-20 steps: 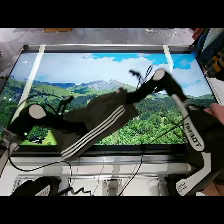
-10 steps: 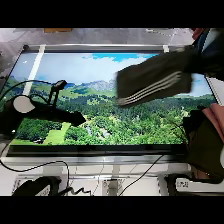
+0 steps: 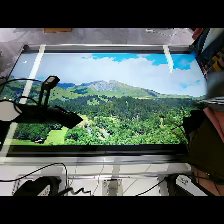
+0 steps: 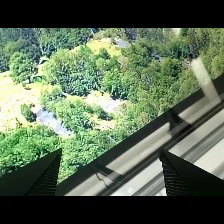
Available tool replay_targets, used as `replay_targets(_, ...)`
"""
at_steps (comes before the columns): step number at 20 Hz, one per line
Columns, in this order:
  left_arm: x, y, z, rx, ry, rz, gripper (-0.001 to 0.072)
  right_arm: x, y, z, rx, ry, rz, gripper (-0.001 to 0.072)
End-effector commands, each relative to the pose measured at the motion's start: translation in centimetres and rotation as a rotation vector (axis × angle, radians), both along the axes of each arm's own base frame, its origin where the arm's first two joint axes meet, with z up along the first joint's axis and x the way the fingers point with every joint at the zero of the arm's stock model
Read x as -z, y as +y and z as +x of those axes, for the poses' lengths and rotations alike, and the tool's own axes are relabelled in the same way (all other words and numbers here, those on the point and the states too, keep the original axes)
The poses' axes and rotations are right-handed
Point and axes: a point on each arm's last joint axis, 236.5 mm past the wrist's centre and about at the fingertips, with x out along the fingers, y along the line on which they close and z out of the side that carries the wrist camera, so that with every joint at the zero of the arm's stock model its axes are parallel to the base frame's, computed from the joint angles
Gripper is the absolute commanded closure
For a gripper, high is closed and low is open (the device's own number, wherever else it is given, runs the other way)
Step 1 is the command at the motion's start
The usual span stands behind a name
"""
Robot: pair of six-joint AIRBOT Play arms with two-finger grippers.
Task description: Fold the clothes and pants, and hang the long-sleeved shirts on hangers.
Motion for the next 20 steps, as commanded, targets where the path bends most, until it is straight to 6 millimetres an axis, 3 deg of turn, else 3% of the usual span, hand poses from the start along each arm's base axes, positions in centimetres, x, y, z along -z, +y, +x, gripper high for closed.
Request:
replay_targets(1, -0.9, 0.1, -0.3, 0.015, -0.043, 0.003, 0.0004, -1.3, -1.4, -5.6, 0.385, -0.133, 0.08, 0.0682)
replay_targets(7, -0.9, 0.1, -0.3, 0.016, -0.044, 0.003, 0.0004, -2.1, -2.2, -8.5, 0.453, -0.109, 0.006, 0.0682)
replay_targets(10, -1.0, 0.1, -0.2, 0.014, -0.046, 0.002, 0.0004, -1.9, -2.5, -8.7, 0.494, -0.119, 0.023, 0.0682)
replay_targets(14, -1.3, 0.1, 0.4, -0.002, -0.072, -0.005, 0.0004, -2.5, -1.1, -8.7, 0.582, -0.234, 0.096, 0.0682)
replay_targets(20, -1.3, 0.1, 0.4, -0.002, -0.073, -0.005, 0.0004, -4.5, 1.9, -9.8, 0.543, -0.308, 0.057, 0.0682)
